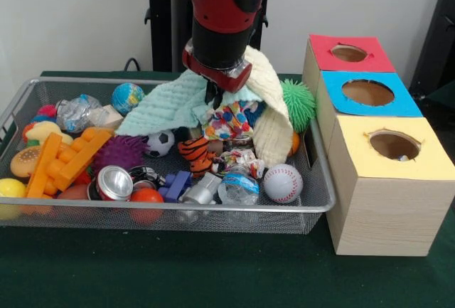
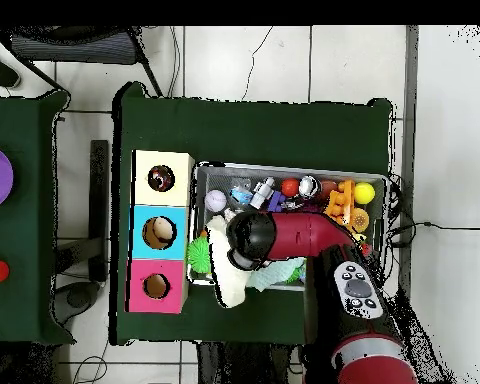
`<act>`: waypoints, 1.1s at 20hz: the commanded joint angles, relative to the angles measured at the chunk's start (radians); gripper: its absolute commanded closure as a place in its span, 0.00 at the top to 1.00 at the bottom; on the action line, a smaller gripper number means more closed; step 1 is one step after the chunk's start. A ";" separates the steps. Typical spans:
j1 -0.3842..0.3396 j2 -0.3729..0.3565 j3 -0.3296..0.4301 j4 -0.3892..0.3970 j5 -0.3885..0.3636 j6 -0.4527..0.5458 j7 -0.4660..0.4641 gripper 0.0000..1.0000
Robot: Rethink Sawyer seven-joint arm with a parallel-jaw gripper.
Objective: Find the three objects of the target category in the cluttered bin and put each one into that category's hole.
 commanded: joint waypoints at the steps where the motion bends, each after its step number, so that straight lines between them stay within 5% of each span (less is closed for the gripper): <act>1: -0.031 0.015 0.049 0.171 0.037 -0.064 0.021 0.00; 2: -0.037 0.018 0.056 0.170 0.037 -0.075 0.014 0.00; 3: -0.037 0.019 0.059 0.178 0.038 -0.084 0.012 1.00; 17: -0.051 -0.022 0.140 0.124 0.142 -0.057 -0.023 1.00; 22: -0.033 -0.119 0.144 0.106 0.181 0.099 -0.048 1.00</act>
